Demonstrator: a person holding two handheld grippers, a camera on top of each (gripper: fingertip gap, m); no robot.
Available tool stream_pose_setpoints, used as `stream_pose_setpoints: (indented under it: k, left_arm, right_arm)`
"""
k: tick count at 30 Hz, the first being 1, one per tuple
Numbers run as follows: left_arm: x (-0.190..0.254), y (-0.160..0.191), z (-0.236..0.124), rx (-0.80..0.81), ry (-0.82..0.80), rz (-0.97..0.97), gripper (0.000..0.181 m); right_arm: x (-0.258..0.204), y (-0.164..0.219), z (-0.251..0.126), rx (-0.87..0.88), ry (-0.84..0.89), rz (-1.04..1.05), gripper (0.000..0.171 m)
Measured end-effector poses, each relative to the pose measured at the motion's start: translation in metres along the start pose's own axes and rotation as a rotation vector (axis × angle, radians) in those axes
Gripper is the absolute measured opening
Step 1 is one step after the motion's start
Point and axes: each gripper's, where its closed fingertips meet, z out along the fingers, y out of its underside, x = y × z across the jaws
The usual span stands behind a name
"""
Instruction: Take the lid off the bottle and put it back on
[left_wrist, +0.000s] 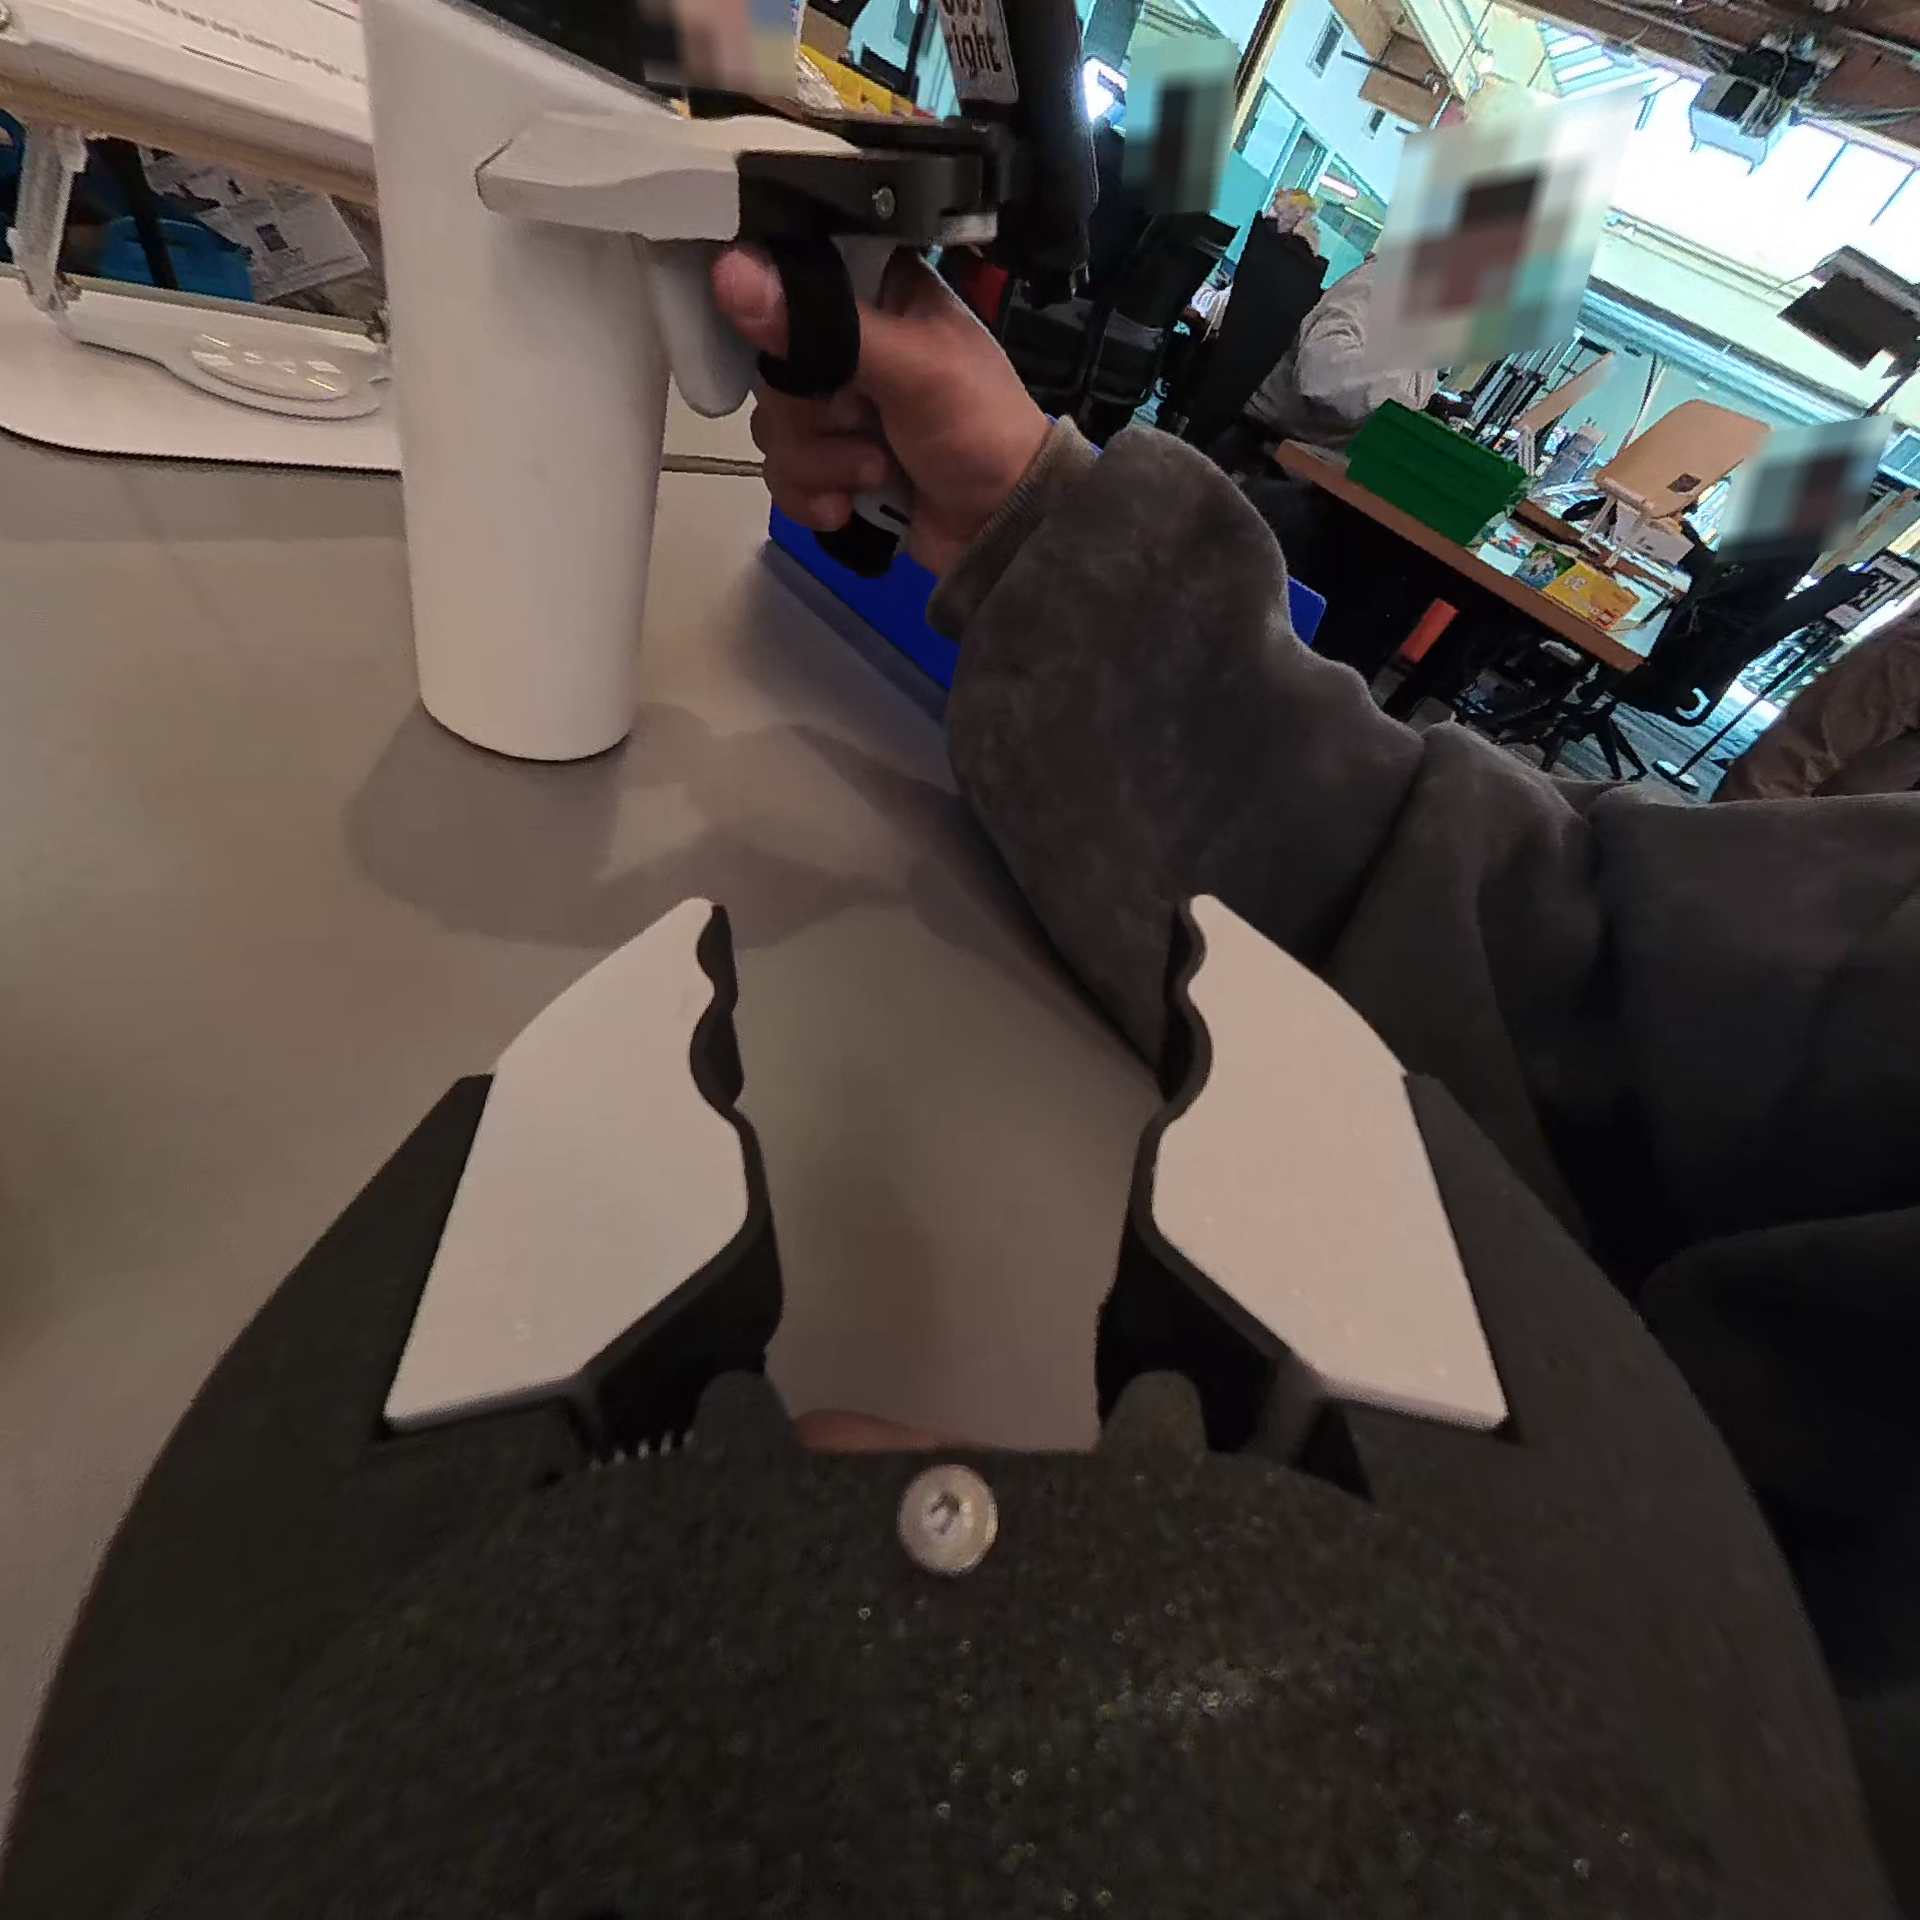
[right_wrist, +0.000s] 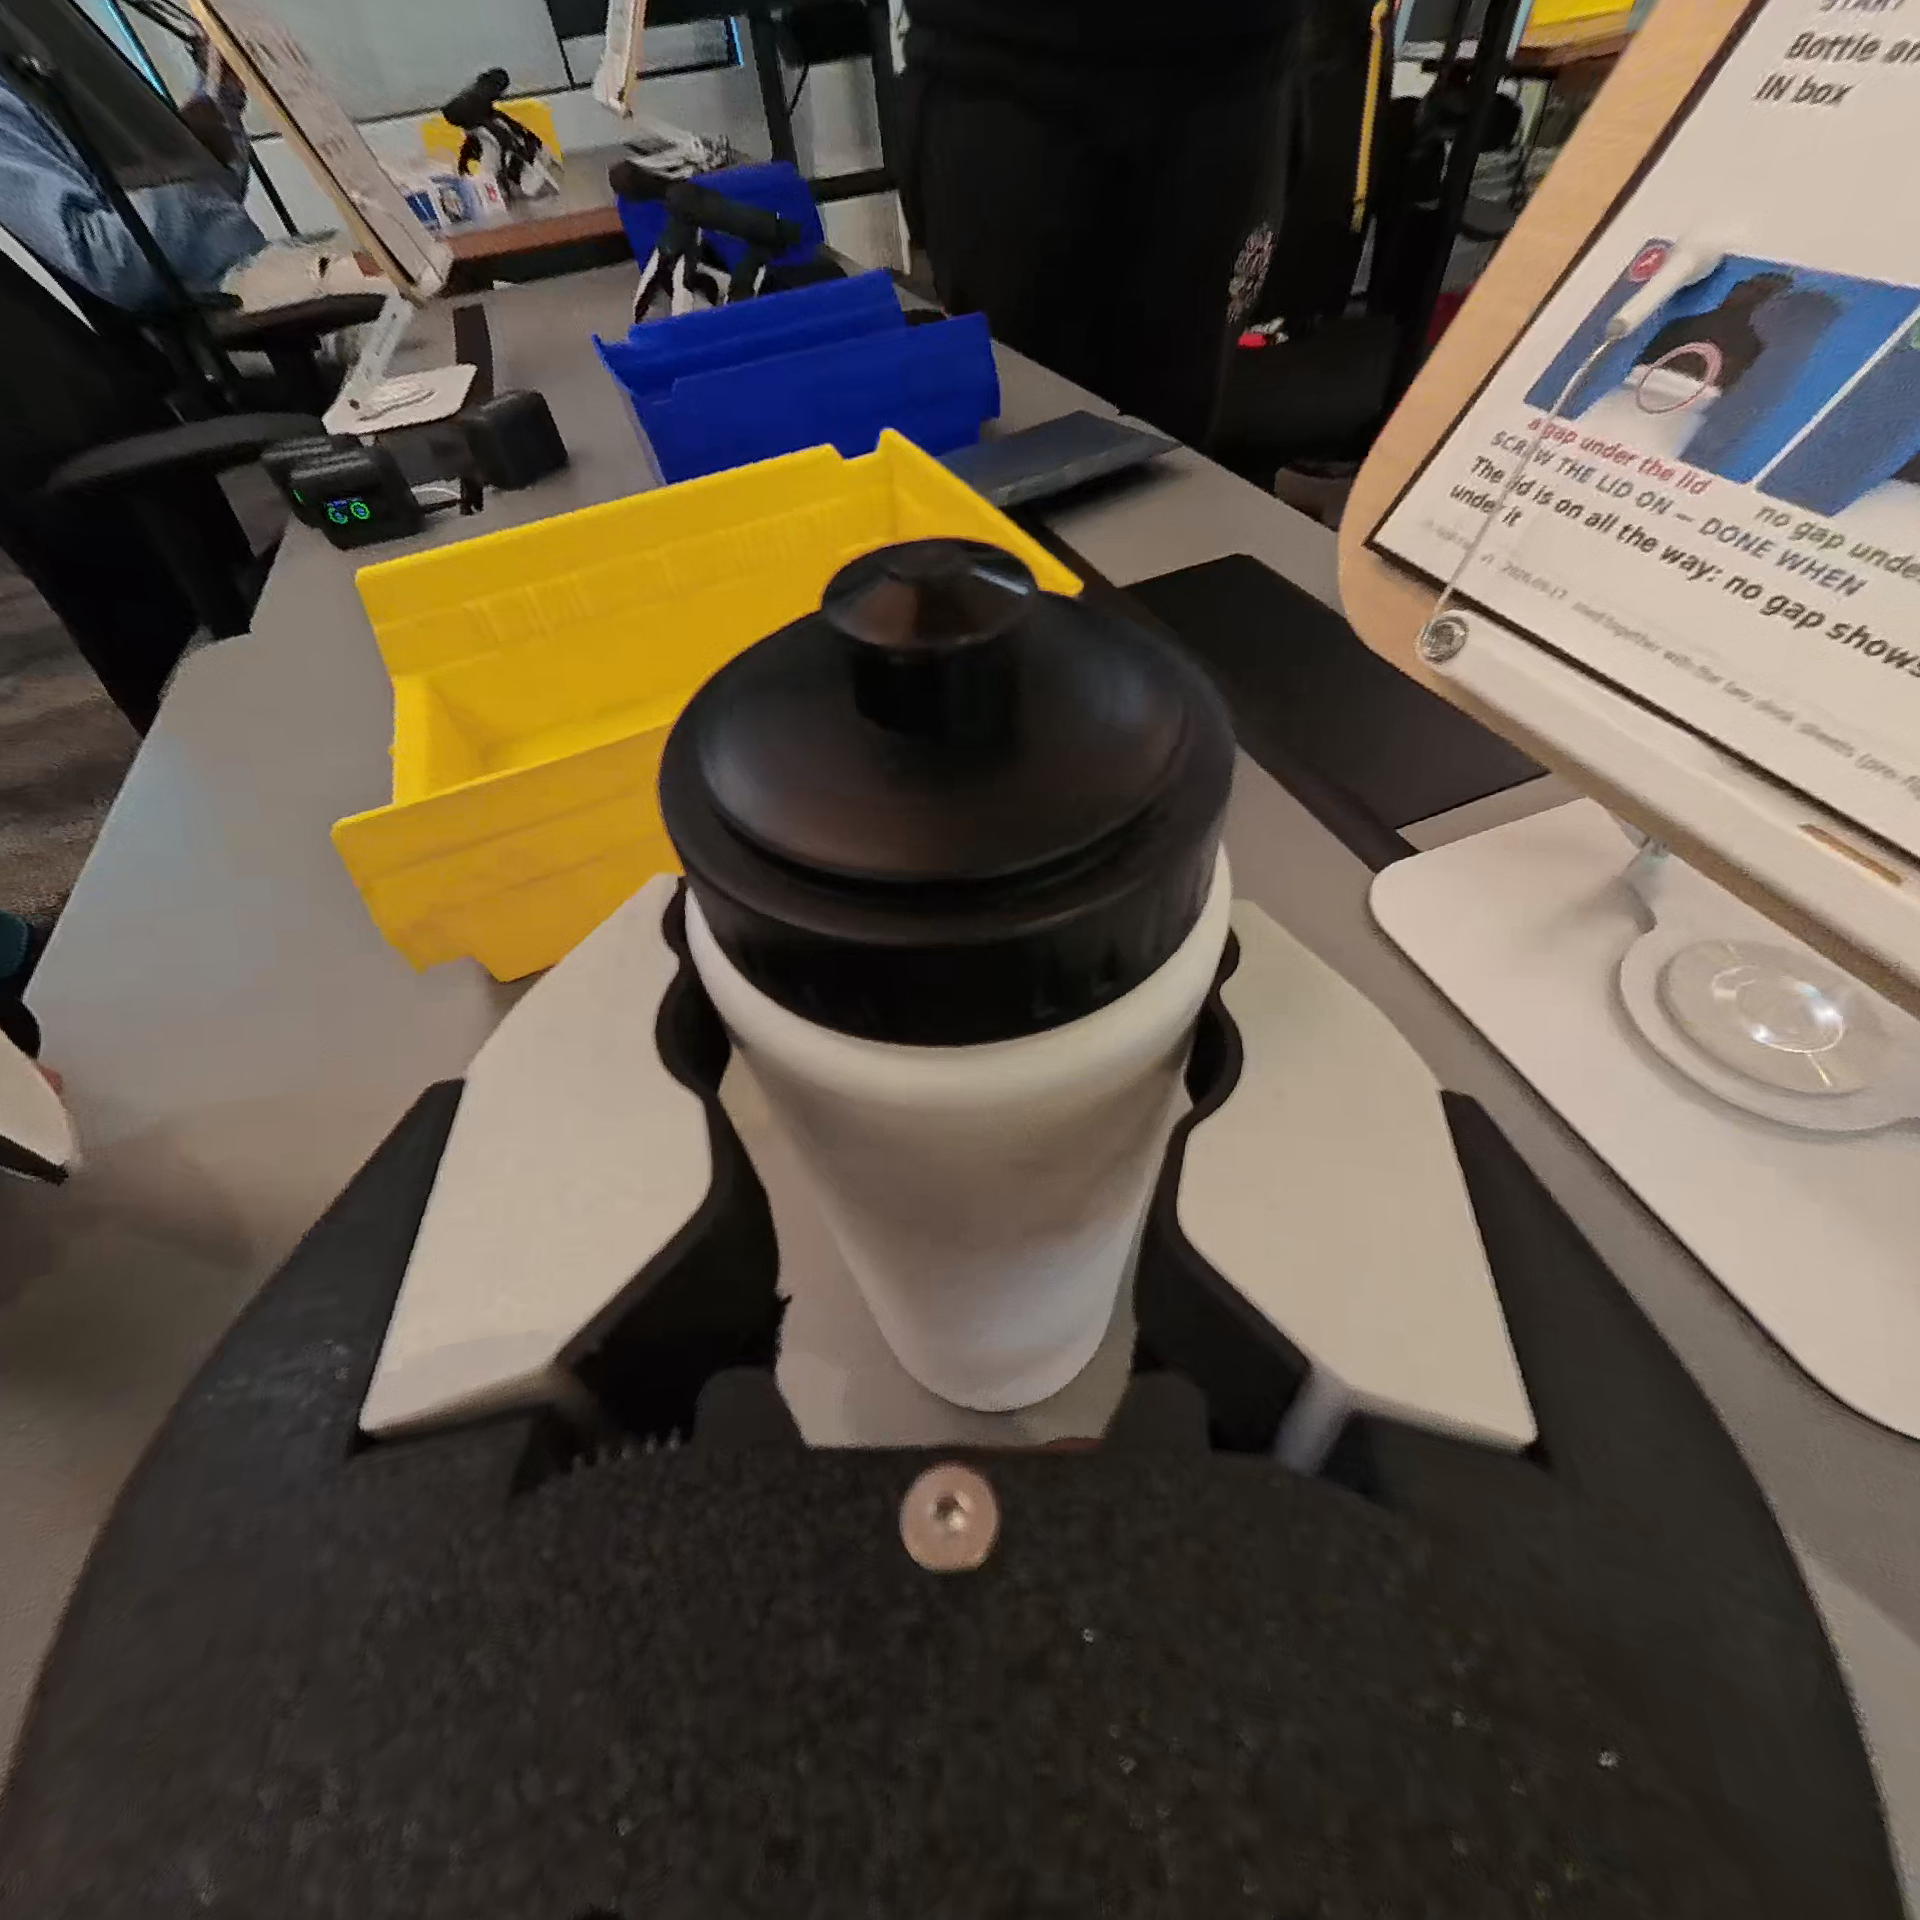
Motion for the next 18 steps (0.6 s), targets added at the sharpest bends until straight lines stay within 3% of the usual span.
stream_pose_setpoints:
  k: [18]
  left_arm:
    - [-0.0090,0.0040,0.0072,-0.022,0.047,-0.112,0.079]
  right_arm:
    - [-0.0026,0.0047,-0.0017,-0.043,-0.053,-0.098,0.088]
